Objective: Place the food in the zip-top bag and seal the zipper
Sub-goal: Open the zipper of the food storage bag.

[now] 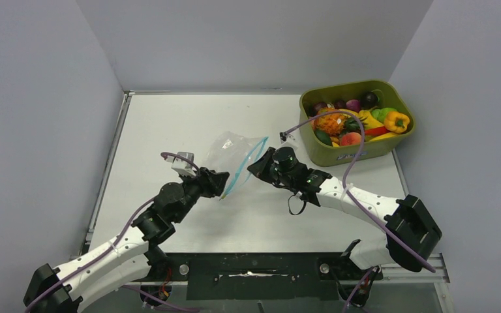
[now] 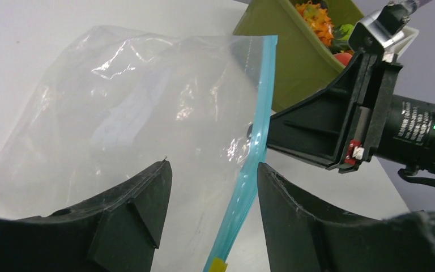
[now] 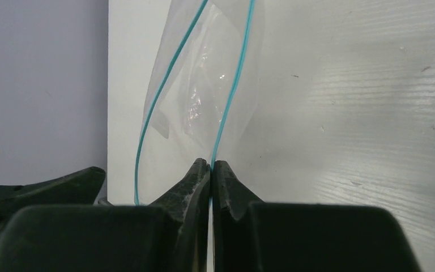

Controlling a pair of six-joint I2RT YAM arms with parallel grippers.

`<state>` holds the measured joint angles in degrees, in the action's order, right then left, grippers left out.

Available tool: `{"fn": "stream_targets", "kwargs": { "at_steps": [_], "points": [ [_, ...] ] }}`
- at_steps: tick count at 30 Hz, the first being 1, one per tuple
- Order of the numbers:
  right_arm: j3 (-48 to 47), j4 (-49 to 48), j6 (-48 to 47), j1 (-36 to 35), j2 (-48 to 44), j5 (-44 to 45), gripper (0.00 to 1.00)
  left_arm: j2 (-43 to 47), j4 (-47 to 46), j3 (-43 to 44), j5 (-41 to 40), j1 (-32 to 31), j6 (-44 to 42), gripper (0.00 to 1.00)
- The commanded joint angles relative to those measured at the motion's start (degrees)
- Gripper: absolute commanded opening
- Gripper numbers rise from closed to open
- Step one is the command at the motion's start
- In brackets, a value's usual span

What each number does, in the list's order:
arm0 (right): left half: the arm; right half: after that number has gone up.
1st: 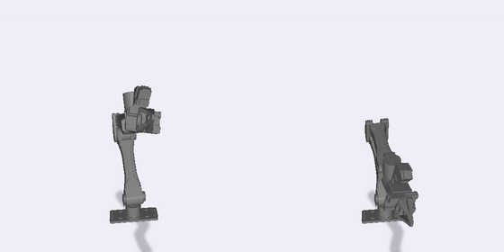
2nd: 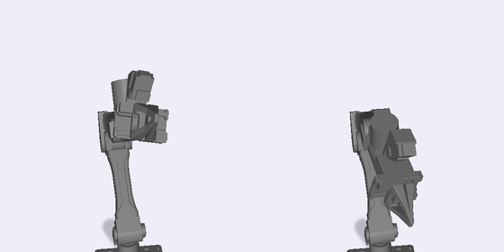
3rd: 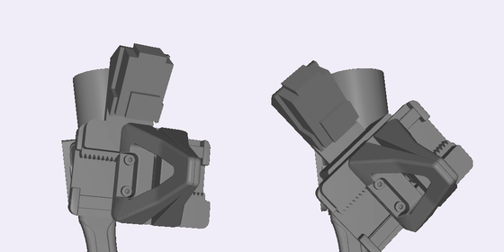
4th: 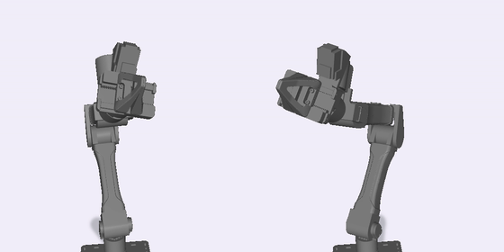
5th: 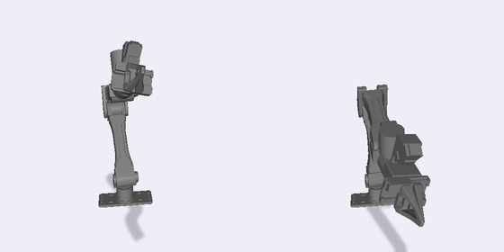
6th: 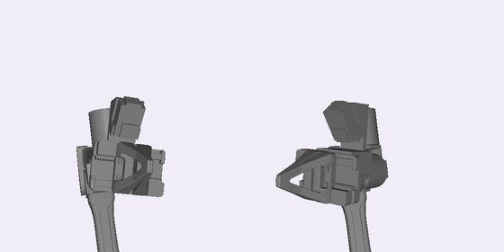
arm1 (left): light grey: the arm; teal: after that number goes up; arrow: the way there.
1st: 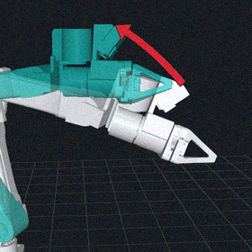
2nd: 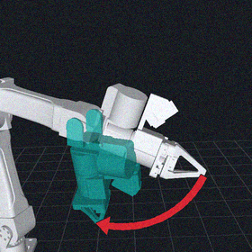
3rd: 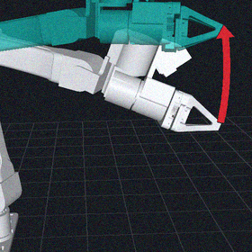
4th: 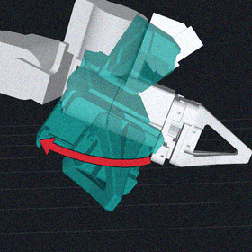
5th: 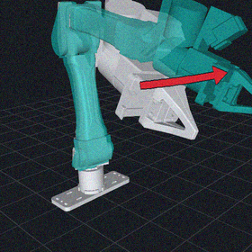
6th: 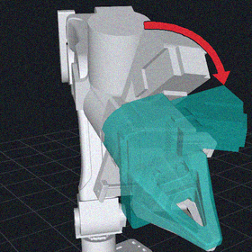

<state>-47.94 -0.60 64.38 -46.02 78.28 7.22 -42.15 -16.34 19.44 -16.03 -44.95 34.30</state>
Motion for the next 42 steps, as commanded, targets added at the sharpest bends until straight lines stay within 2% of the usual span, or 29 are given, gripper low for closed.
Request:
{"fn": "stream_targets", "kwargs": {
  "at_steps": [1,10,18,21,24,27,40,41,42],
  "points": [
    [-4.1,-3.7,-4.6,-1.6,-0.1,-1.1,0.0,0.4,2.0,7.1,2.0,0.0,-5.8,0.58],
    [-7.2,-2.9,-6.8,-3.7,0.7,-0.3,0.0,-8.7,10.1,16.5,7.9,-0.1,-13.6,0.6],
    [-7.1,-2.6,-7.3,-4.1,0.4,0.0,0.0,-12.2,13.0,18.0,2.8,-0.1,-18.0,0.61],
    [-6.6,-2.4,-7.8,-4.0,0.5,0.0,0.0,-12.2,13.6,19.6,0.7,-0.1,-19.5,0.48],
    [-6.1,-2.0,-7.9,-4.1,0.9,0.0,0.0,-11.8,14.3,19.8,-1.1,-0.1,-20.2,0.24],
    [-5.6,-1.6,-7.7,-4.1,1.1,0.0,0.0,-10.8,14.9,19.8,-3.0,-0.1,-20.2,0.11],
    [-3.0,0.1,-7.0,-4.0,1.7,2.0,0.0,-7.0,16.7,19.5,-4.2,0.0,-21.6,0.09],
    [-3.0,0.1,-7.0,-4.0,1.8,1.9,0.0,-6.6,16.7,19.3,-4.2,-0.1,-21.6,0.08],
    [-3.0,0.2,-6.9,-4.1,1.9,1.9,0.0,-6.2,16.7,19.1,-3.9,-0.1,-21.7,0.0]
  ]
}}
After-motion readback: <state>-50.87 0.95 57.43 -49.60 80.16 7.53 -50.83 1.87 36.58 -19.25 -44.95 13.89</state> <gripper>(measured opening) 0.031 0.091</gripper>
